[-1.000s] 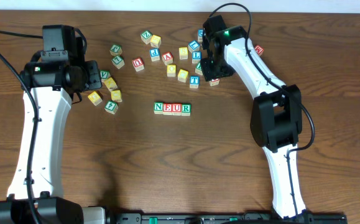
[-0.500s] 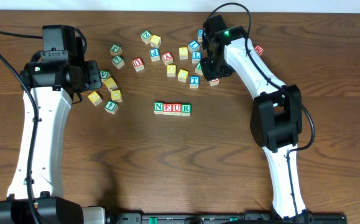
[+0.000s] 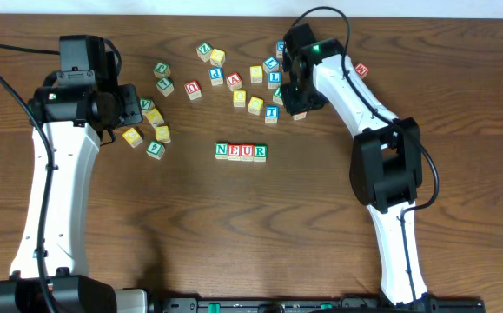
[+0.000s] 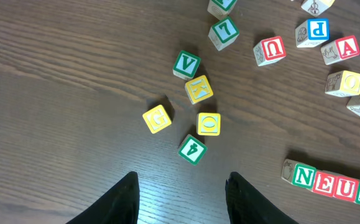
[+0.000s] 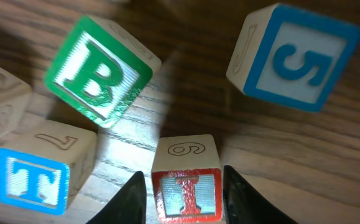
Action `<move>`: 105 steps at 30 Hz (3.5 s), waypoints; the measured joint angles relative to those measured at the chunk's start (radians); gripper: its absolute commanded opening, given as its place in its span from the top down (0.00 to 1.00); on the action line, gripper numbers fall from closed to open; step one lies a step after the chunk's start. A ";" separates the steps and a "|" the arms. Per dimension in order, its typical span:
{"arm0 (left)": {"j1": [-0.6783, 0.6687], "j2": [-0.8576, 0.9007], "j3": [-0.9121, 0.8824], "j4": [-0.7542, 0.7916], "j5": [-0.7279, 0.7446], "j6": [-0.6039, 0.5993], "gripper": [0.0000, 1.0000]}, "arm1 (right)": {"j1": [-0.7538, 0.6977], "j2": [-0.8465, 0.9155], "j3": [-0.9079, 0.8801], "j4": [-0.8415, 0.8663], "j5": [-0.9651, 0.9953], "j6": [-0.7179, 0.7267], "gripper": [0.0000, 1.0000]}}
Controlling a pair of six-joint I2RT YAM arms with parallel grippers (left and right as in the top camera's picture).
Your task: Spell out NEURIPS
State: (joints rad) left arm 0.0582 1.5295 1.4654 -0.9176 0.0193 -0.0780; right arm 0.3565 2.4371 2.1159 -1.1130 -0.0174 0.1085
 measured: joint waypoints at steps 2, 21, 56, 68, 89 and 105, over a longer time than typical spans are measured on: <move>0.000 0.000 0.000 0.000 0.000 0.000 0.55 | 0.000 0.000 -0.018 0.002 0.000 0.000 0.68; 0.000 0.000 0.000 0.000 0.000 0.000 0.55 | 0.000 -0.001 -0.016 -0.160 -0.055 -0.005 0.76; 0.000 0.000 0.000 -0.003 0.000 0.000 0.55 | 0.134 -0.011 -0.057 -0.317 -0.126 0.040 0.68; 0.000 0.000 0.000 -0.003 0.000 0.000 0.55 | 0.121 -0.116 -0.057 -0.340 -0.148 0.031 0.70; 0.000 0.000 0.000 -0.004 0.000 0.000 0.55 | -0.015 -0.366 -0.323 -0.138 -0.120 0.037 0.71; 0.000 0.000 0.000 -0.006 0.000 0.000 0.55 | 0.019 -0.365 -0.666 0.262 -0.148 0.135 0.72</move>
State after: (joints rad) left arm 0.0582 1.5295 1.4654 -0.9234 0.0193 -0.0780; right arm 0.3759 2.0716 1.4498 -0.8509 -0.1654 0.2440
